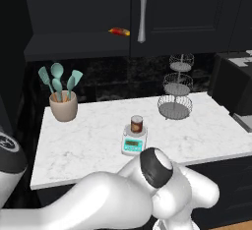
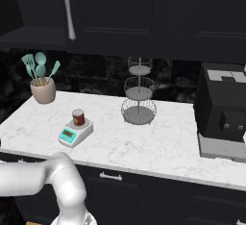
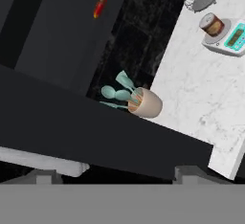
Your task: Pick the canned food and place it on the digital scale for weighing, and close the cabinet.
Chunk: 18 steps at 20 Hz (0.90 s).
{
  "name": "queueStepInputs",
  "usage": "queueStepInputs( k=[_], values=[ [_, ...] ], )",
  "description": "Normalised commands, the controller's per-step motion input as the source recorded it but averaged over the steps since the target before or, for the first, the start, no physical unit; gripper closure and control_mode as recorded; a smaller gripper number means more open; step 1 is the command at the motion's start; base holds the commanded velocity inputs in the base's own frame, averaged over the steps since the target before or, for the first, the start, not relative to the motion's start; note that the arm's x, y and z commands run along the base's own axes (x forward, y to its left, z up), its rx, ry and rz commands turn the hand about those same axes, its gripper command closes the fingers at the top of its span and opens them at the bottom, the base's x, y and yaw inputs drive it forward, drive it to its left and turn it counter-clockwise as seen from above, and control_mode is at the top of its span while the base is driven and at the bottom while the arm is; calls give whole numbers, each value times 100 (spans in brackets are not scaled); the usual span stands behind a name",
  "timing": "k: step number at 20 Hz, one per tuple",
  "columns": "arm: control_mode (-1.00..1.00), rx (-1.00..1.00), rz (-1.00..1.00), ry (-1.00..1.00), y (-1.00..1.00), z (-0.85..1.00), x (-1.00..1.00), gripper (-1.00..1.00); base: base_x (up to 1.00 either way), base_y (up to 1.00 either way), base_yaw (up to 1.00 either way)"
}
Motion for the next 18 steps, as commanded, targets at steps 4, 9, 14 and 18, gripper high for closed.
queueStepInputs(
  k=[4,9,14,18],
  values=[
    [-100,0,0,14,6,-94,100,-100,0,0,0],
    [-100,0,0,13,6,-77,100,-100,0,0,0],
    [-100,1,-2,5,-35,-43,100,-100,0,0,0],
    [-100,0,-14,-2,-31,-43,100,-100,0,0,0]
  ],
)
